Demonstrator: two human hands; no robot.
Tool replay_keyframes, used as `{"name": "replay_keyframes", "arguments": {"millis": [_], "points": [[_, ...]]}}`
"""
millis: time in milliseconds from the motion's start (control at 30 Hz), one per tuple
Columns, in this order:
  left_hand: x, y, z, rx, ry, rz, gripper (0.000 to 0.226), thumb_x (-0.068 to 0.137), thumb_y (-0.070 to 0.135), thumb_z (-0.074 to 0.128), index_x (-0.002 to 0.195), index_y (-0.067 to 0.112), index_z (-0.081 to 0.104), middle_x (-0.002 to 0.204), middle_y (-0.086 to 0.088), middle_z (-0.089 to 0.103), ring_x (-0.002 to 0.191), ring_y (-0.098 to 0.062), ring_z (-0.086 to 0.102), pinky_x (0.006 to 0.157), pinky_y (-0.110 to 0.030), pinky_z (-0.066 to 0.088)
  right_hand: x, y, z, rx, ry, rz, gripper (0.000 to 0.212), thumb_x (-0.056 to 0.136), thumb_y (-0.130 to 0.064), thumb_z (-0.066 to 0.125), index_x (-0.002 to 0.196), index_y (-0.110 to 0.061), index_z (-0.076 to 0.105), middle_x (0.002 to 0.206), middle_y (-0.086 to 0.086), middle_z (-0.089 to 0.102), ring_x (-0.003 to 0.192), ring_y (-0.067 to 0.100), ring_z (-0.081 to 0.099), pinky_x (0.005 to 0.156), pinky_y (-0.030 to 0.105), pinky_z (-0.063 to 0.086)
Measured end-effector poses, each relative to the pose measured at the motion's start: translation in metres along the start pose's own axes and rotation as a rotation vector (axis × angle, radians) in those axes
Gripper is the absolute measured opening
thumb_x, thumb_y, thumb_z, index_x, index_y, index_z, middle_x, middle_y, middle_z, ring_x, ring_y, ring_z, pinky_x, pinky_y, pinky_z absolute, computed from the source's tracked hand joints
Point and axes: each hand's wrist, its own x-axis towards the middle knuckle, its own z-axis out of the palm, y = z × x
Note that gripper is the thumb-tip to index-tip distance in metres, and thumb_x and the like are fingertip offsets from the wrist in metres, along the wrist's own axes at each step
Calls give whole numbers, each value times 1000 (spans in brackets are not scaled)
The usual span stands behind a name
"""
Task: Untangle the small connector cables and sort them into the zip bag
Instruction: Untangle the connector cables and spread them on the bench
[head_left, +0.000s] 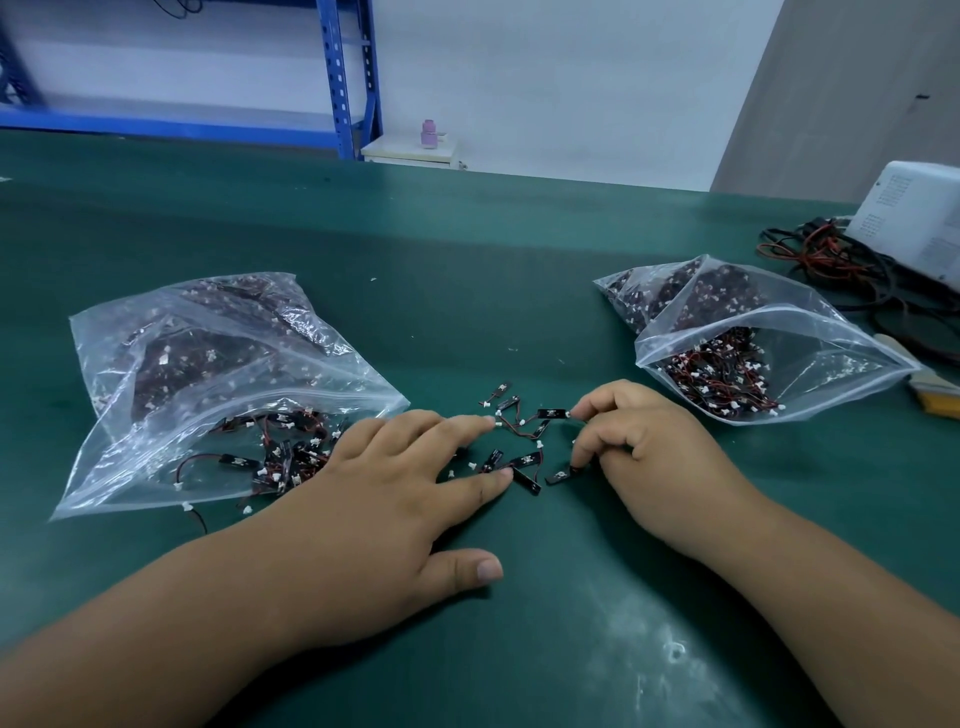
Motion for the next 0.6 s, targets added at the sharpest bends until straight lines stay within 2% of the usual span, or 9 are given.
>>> {"name": "replay_keyframes", "arguments": {"millis": [167,333,467,533,600], "points": [[-1,-4,-5,-34,50,-17,71,84,77,18,149,52,4,156,23,1,144,-8,6,115,-33,8,-1,-2,0,17,-52,-75,31,86,-6,65,82,-36,67,106,-26,58,109,5,56,102,44,41],[-6,-10,-5,-55,70,-99,84,76,80,16,145,48,-21,152,31,-15,143,-1,-7,114,-26,0,-1,-5,-2,0,-87,-77,39,83,-5,68,71,-43,65,110,-25,56,113,3,53,105,46,38],[-7,-15,-3,-47,30,-151,91,72,85,12,147,43,-17,153,27,-14,141,1,-10,111,-24,-3,-2,-4,-3,29,-107,-56,34,80,-1,68,71,-34,71,112,-24,57,117,6,52,106,45,37],[-7,-17,-2,-33,15,-161,92,68,86,6,148,43,-10,152,27,-11,140,1,-9,110,-24,-3,-2,-3,-3,52,-103,-44,35,78,1,67,71,-33,72,112,-23,58,116,6,53,105,40,38],[-7,-17,-1,-19,-3,-167,92,68,86,2,148,43,-5,152,27,-9,141,0,-8,111,-26,-2,-1,-2,-3,100,-75,-23,38,78,4,67,70,-33,72,111,-21,59,111,2,55,99,25,40]]}}
